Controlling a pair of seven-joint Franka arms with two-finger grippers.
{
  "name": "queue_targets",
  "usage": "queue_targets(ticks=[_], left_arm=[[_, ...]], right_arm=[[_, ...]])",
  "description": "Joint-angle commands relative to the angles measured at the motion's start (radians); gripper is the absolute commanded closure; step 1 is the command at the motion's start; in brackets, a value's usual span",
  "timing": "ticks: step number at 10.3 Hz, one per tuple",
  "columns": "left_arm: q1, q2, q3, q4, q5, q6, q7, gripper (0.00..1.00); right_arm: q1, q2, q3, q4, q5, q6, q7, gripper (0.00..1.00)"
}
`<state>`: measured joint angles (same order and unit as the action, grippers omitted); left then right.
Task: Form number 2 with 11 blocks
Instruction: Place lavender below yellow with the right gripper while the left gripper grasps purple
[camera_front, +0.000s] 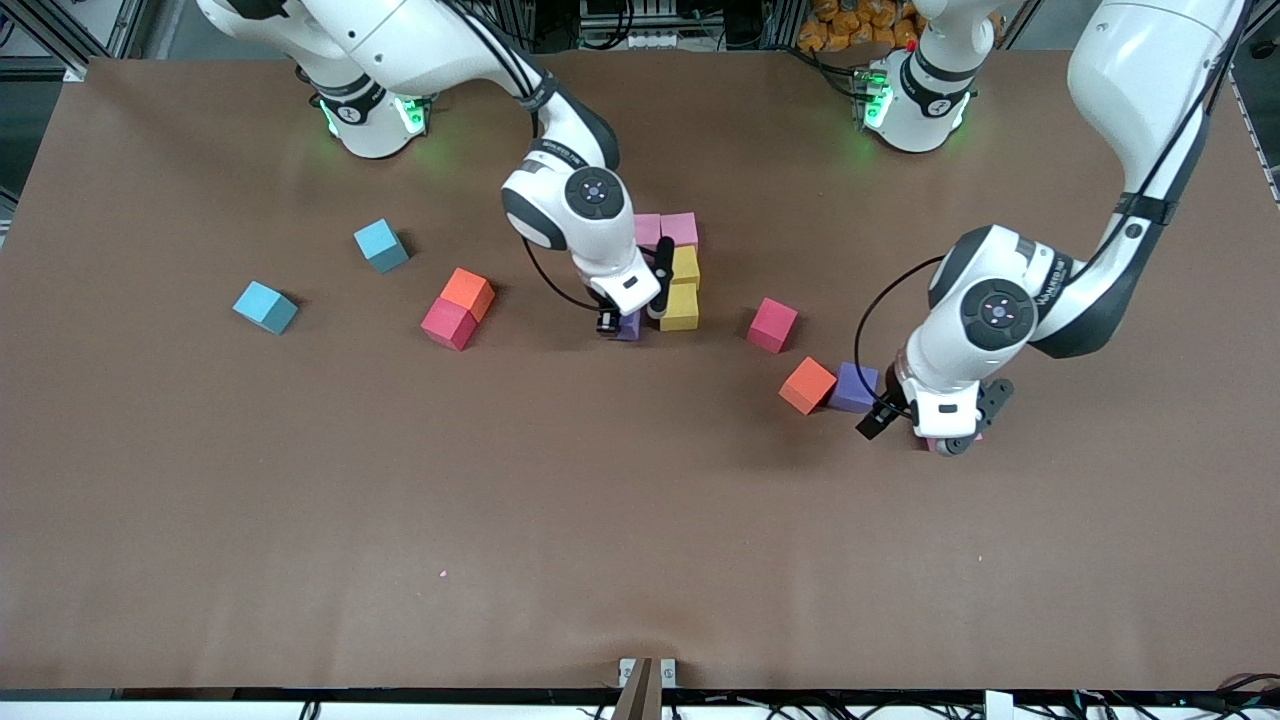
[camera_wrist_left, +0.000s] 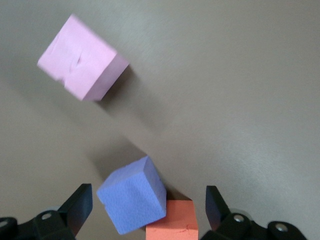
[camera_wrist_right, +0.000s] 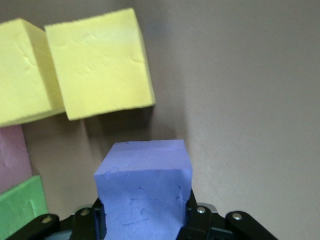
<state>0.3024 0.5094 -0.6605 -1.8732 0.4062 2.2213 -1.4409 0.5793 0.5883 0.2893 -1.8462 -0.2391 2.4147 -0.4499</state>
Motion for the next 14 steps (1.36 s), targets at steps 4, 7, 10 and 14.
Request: queue_targets(ticks=[4, 7, 10, 14], left_arm=[[-0.006, 0.001, -0.004, -0.037, -0.047, -0.008, -0.17, 0.0], [-0.005, 0.018, -0.004, -0.038, -0.05, -0.002, -0.19, 0.0], [-0.005, 0.024, -0.002, -0.061, -0.05, -0.002, -0.246, 0.0], [-0.002, 0.043, -0.002, -0.063, -0.05, -0.002, -0.294, 0.0]], right_arm=[[0.042, 0.031, -0.015, 0.041, 0.006, -0.011, 0.013, 0.82], [0.044, 0.037, -0.015, 0.041, 0.006, -0.008, 0.013, 0.82], [0.045, 0.041, -0.015, 0.042, 0.004, -0.008, 0.013, 0.82], [0.056, 0.045, -0.015, 0.044, 0.001, -0.002, 0.013, 0.82]])
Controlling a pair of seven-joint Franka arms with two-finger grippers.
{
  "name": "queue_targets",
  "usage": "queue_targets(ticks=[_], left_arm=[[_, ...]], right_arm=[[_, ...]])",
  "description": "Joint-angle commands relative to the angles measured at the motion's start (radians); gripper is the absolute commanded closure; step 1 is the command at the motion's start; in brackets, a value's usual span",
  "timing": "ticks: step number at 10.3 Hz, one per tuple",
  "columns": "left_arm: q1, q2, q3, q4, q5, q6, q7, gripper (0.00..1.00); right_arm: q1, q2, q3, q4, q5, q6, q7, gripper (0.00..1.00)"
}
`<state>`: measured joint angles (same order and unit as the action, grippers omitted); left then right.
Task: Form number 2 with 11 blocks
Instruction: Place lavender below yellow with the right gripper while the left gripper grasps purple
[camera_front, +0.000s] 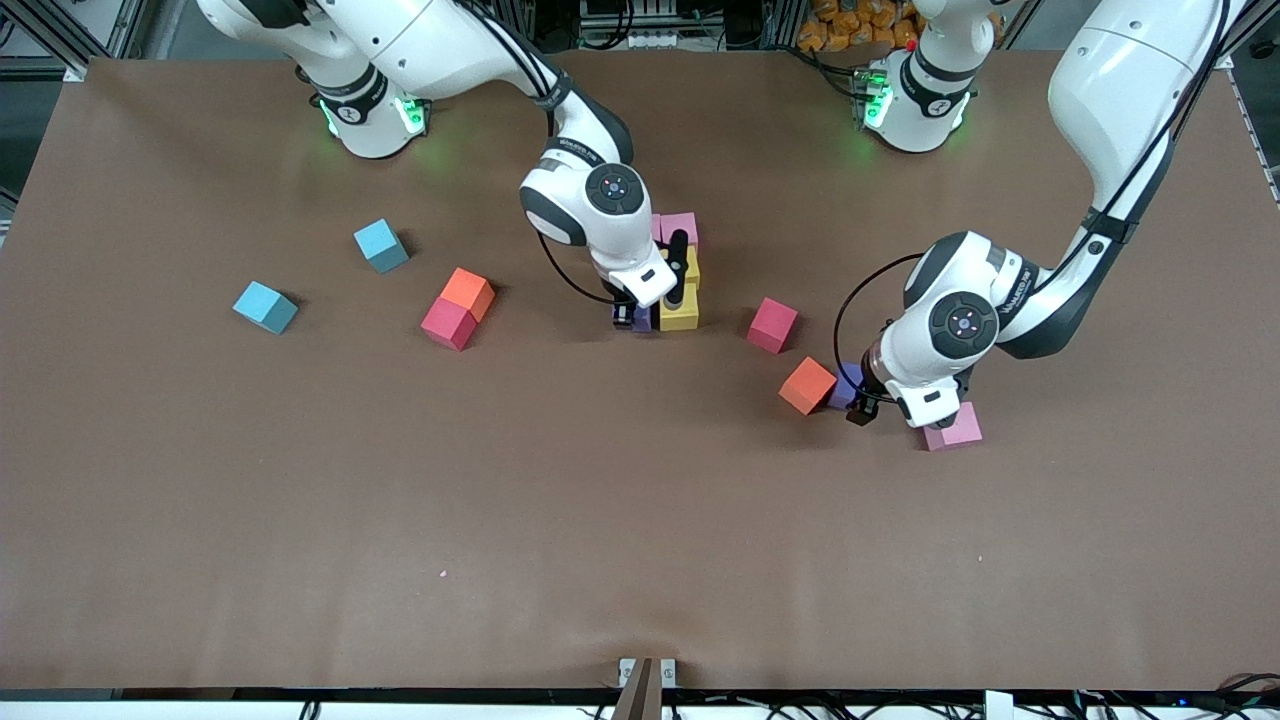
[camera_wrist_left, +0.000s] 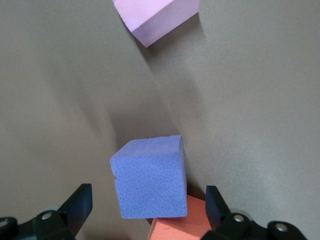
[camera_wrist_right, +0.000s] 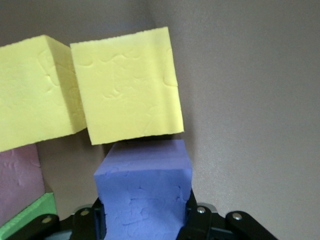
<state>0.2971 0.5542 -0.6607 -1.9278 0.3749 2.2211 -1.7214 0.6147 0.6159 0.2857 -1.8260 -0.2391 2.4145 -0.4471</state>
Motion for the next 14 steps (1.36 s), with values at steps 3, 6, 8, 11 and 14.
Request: queue_targets(ticks=[3, 6, 8, 11, 14], left_arm=[[0.01, 0.015, 0.0, -0.008, -0.019, -0.001, -0.014, 0.0], [0.01, 0.041, 0.001, -0.008, -0.013, -0.001, -0.014, 0.0], [0.013, 0.055, 0.004, -0.007, -0.008, 0.0, -0.014, 0.0], [0.013, 0.067, 0.006, 0.004, -0.007, 0.002, -0.014, 0.0], [0.011, 0.067, 0.007, 0.01, -0.007, 0.002, -0.014, 0.0]], right_arm=[[0.02, 0.022, -0.013, 0.03, 0.001, 0.014, 0.01, 0.82], [0.03, 0.033, -0.032, 0.031, 0.003, 0.053, 0.01, 0.82], [0.031, 0.036, -0.034, 0.031, 0.004, 0.057, 0.01, 0.82], [0.043, 0.036, -0.034, 0.031, 0.006, 0.057, 0.011, 0.83], [0.059, 0.044, -0.034, 0.033, 0.0, 0.057, 0.05, 0.83]])
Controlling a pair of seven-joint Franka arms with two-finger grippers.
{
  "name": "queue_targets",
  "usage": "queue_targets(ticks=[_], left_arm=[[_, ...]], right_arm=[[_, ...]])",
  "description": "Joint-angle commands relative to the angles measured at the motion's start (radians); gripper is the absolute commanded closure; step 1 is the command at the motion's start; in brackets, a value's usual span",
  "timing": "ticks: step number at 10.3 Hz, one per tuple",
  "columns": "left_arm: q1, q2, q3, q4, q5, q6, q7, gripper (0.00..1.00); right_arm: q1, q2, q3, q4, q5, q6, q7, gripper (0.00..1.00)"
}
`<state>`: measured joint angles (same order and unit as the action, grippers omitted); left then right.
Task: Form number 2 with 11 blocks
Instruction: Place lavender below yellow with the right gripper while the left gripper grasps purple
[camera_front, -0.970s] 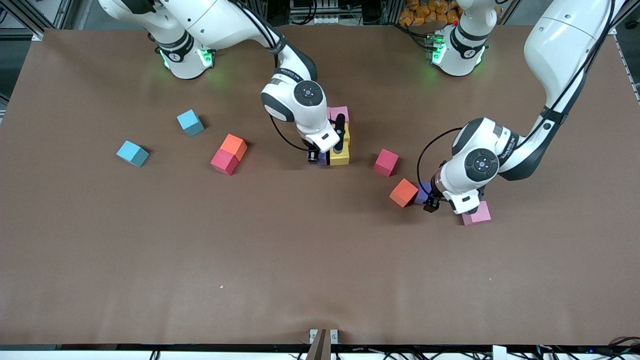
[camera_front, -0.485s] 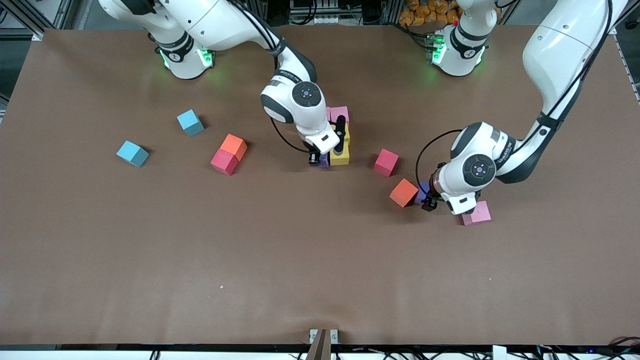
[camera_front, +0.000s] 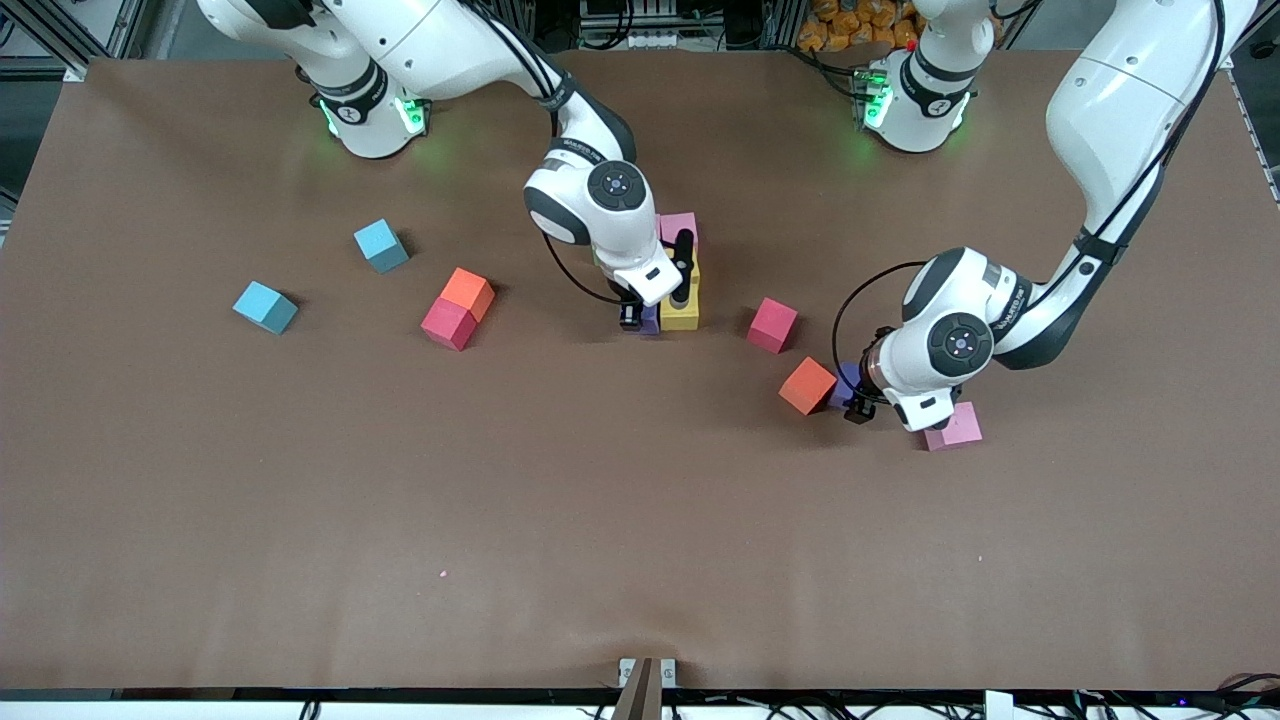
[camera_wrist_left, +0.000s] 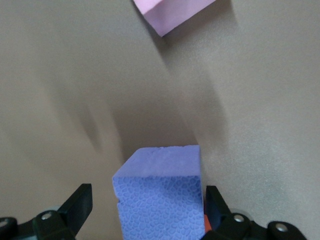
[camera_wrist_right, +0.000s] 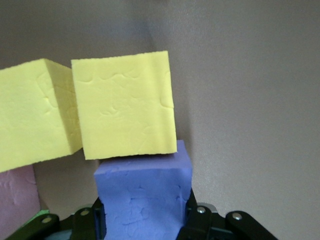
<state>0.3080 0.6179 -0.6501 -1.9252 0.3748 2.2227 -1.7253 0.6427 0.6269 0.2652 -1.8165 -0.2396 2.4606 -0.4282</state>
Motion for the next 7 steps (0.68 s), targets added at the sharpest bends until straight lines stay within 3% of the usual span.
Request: queue_targets(ticks=[1, 3, 5, 6, 7], left_arm=[[0.0, 0.005, 0.007, 0.009, -0.005, 0.0, -0.01, 0.0], [-0.003, 0.011, 0.01, 0.017, -0.004, 0.002, -0.01, 0.14], [-0.006, 0.014, 0.01, 0.017, -0.004, 0.009, -0.01, 0.15], [-0.006, 0.017, 0.01, 0.017, -0.004, 0.009, -0.01, 0.15], [-0.007, 0.019, 0.01, 0.023, -0.004, 0.011, -0.01, 0.19]], right_arm=[[0.031, 0.033, -0.014, 0.023, 0.0, 0.011, 0.029, 0.83], [0.031, 0.036, -0.015, 0.026, -0.001, 0.012, 0.029, 0.83], [0.037, 0.042, -0.024, 0.035, -0.001, 0.012, 0.029, 0.83], [0.04, 0.042, -0.026, 0.036, 0.0, 0.012, 0.031, 0.8], [0.04, 0.042, -0.027, 0.036, 0.0, 0.012, 0.031, 0.69]])
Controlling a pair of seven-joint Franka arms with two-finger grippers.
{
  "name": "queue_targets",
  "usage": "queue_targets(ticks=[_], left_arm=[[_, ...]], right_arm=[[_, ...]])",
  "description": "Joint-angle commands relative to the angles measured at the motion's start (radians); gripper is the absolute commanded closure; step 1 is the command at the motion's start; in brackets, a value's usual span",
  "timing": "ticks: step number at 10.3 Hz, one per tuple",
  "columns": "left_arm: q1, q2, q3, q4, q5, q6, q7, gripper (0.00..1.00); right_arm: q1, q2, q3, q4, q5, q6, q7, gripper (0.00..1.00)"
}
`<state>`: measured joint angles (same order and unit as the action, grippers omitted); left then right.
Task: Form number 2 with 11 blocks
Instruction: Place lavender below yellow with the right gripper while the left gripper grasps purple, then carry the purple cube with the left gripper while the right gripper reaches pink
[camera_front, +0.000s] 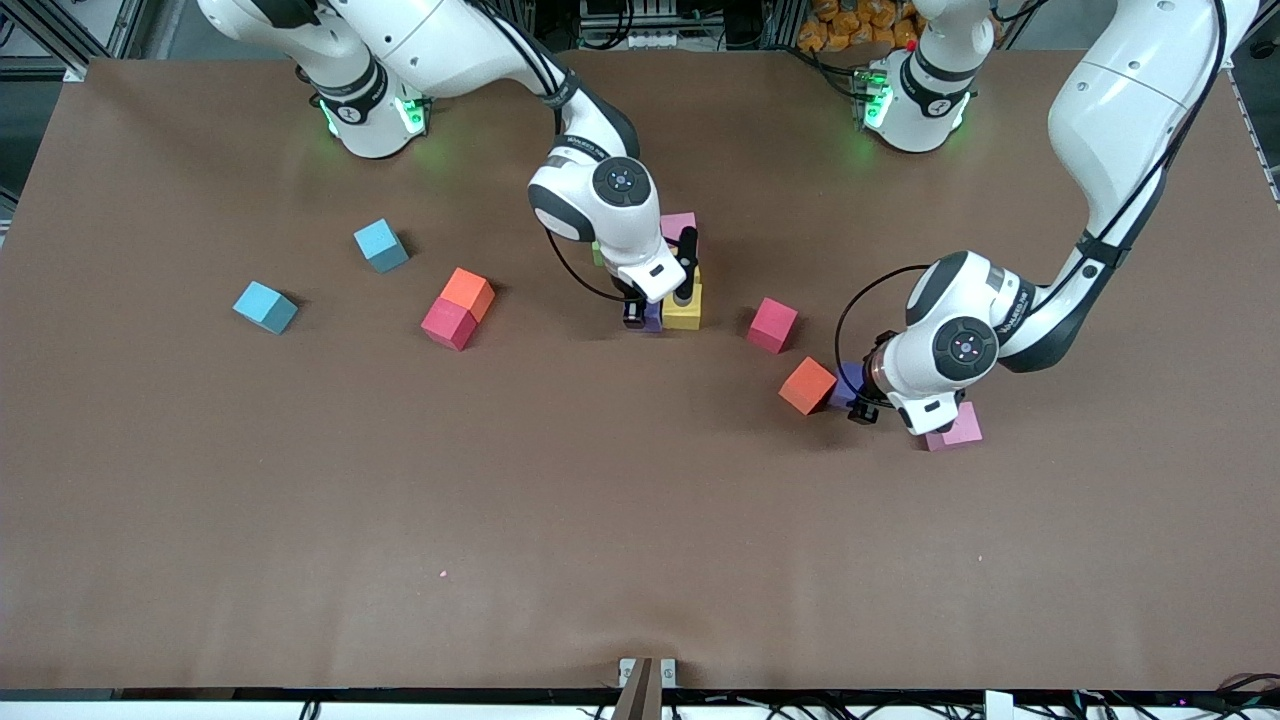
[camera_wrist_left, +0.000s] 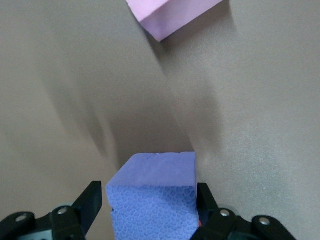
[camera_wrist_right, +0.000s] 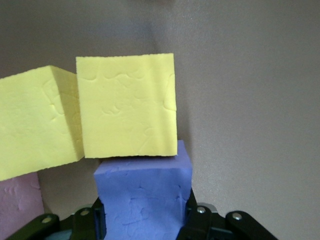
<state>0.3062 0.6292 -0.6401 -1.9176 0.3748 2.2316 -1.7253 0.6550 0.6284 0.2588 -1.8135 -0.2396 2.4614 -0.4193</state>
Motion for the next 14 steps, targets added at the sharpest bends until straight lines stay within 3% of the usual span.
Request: queue_targets(ticks=[1, 2, 3, 6, 8, 11, 14], left_arm=[[-0.007, 0.009, 0.0, 0.017, -0.004, 0.002, -0.01, 0.25], [-0.007, 0.012, 0.0, 0.017, -0.004, 0.003, -0.01, 0.31], [-0.006, 0.012, 0.0, 0.017, -0.004, 0.006, -0.01, 0.34], [0.004, 0.0, 0.0, 0.048, -0.004, 0.005, -0.007, 0.45], [0.01, -0.014, 0.0, 0.093, -0.01, -0.035, 0.007, 0.47], [-0.005, -0.017, -0.01, 0.181, -0.01, -0.118, 0.01, 0.55], [-0.009, -0.017, -0.061, 0.241, -0.017, -0.167, 0.007, 0.55]], right_arm=[[0.028, 0.04, -0.021, 0.033, 0.0, 0.011, 0.024, 0.52], [0.028, 0.04, -0.023, 0.033, 0.0, 0.014, 0.024, 0.21], [0.028, 0.04, -0.026, 0.031, 0.002, 0.036, 0.024, 0.0], [0.026, 0.036, -0.029, 0.028, 0.006, 0.062, 0.024, 0.0], [0.026, 0.022, -0.029, 0.02, 0.008, 0.051, 0.025, 0.0], [0.034, -0.056, -0.046, -0.022, 0.011, 0.036, 0.02, 0.0], [0.031, -0.159, -0.043, -0.039, 0.049, -0.091, 0.016, 0.0]])
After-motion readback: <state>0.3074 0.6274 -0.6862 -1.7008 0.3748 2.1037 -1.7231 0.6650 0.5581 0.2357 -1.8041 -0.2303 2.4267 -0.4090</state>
